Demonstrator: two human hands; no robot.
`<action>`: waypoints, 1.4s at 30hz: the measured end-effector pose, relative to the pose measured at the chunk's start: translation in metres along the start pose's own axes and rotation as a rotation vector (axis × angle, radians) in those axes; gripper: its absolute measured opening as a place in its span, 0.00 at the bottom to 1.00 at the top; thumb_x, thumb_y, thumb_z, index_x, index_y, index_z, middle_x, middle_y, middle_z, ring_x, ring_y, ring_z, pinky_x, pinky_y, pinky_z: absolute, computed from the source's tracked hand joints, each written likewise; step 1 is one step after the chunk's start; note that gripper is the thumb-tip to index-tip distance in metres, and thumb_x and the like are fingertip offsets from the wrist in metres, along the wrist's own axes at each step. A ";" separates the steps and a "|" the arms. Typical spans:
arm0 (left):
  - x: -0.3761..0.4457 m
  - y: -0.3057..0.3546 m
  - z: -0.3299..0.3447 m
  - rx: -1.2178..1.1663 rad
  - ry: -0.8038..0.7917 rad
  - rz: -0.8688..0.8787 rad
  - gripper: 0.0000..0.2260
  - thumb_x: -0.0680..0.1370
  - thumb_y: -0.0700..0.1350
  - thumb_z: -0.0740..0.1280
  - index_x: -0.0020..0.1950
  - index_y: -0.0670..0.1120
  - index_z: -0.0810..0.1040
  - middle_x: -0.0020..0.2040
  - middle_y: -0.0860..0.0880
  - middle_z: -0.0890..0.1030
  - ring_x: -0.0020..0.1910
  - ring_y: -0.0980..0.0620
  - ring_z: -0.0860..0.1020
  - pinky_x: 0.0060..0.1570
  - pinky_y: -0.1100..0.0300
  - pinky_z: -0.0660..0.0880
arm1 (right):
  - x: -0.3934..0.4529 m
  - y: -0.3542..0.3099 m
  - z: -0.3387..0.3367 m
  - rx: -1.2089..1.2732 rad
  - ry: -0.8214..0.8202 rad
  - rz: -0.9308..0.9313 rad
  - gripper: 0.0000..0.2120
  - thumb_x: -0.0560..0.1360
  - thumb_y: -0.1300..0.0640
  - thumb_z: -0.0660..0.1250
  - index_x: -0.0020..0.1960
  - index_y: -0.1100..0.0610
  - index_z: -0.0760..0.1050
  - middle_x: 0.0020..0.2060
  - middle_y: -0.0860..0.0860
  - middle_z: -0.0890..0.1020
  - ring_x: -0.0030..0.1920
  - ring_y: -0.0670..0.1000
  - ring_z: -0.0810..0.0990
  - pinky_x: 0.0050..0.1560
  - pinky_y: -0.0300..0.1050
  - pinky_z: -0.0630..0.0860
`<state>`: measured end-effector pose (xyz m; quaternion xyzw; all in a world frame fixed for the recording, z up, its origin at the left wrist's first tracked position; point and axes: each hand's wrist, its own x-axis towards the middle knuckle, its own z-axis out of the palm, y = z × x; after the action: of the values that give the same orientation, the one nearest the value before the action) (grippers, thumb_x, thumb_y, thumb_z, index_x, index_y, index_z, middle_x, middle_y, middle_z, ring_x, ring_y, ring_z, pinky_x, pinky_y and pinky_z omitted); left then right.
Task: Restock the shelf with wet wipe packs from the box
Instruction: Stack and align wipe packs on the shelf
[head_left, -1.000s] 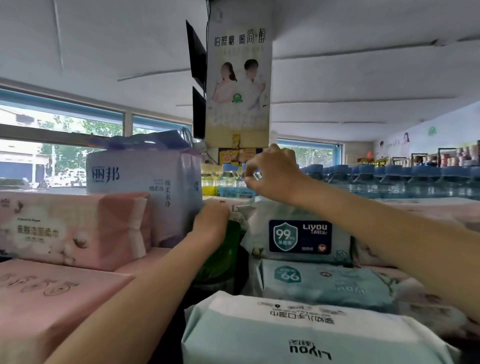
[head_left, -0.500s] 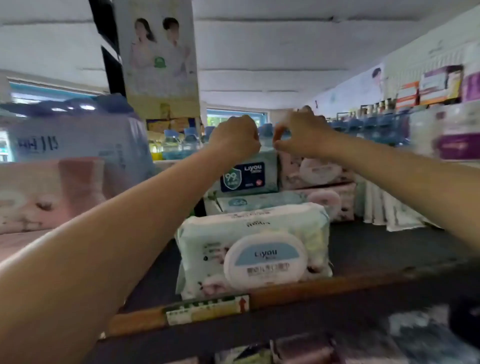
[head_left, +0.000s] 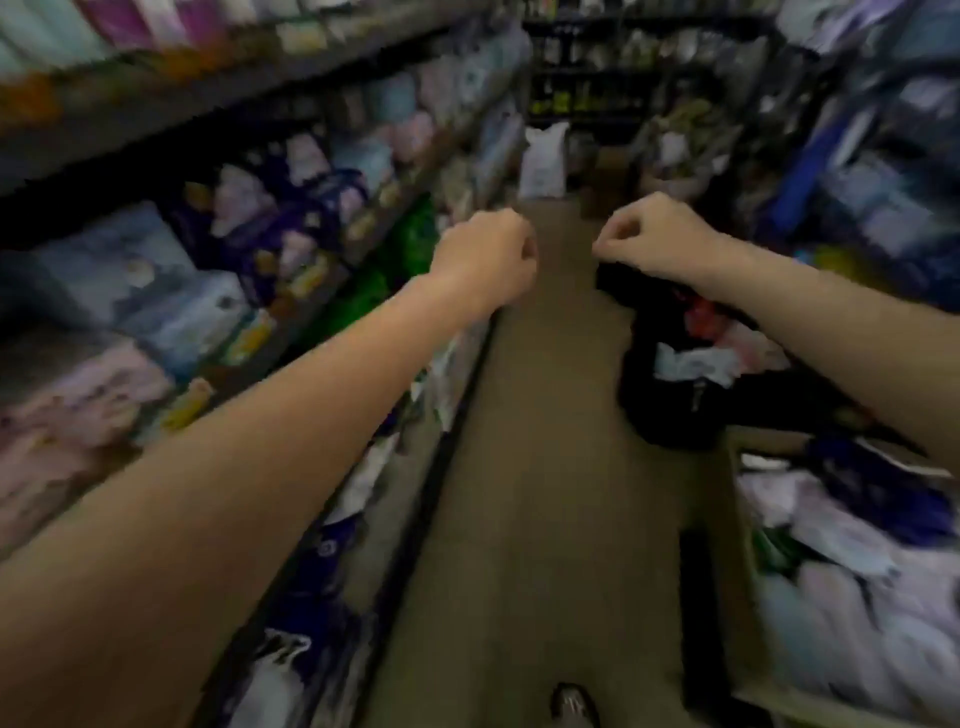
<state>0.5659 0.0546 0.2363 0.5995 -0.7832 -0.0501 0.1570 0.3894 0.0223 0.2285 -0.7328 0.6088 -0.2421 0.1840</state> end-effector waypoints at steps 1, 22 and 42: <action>0.007 0.024 0.029 -0.012 -0.061 0.035 0.11 0.75 0.44 0.62 0.54 0.46 0.80 0.56 0.43 0.80 0.57 0.41 0.77 0.56 0.51 0.74 | -0.015 0.040 -0.009 -0.026 -0.017 0.066 0.09 0.76 0.56 0.64 0.49 0.61 0.80 0.44 0.54 0.80 0.47 0.52 0.77 0.42 0.42 0.69; 0.059 0.304 0.423 -0.015 -0.660 0.238 0.11 0.79 0.43 0.57 0.56 0.44 0.76 0.56 0.42 0.79 0.55 0.41 0.77 0.53 0.52 0.71 | -0.205 0.495 -0.001 0.020 -0.389 0.813 0.10 0.74 0.68 0.59 0.45 0.73 0.77 0.45 0.66 0.81 0.48 0.60 0.79 0.44 0.48 0.74; 0.017 0.232 0.586 -0.320 -0.519 0.125 0.11 0.76 0.38 0.60 0.56 0.40 0.76 0.45 0.41 0.82 0.44 0.40 0.80 0.49 0.47 0.74 | -0.166 0.600 0.255 -0.027 -0.634 0.826 0.15 0.79 0.58 0.55 0.33 0.55 0.60 0.35 0.52 0.68 0.45 0.54 0.69 0.45 0.45 0.71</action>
<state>0.1687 0.0383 -0.2530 0.4851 -0.8147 -0.3141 0.0470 0.0314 0.0645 -0.3398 -0.4712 0.7646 0.0922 0.4300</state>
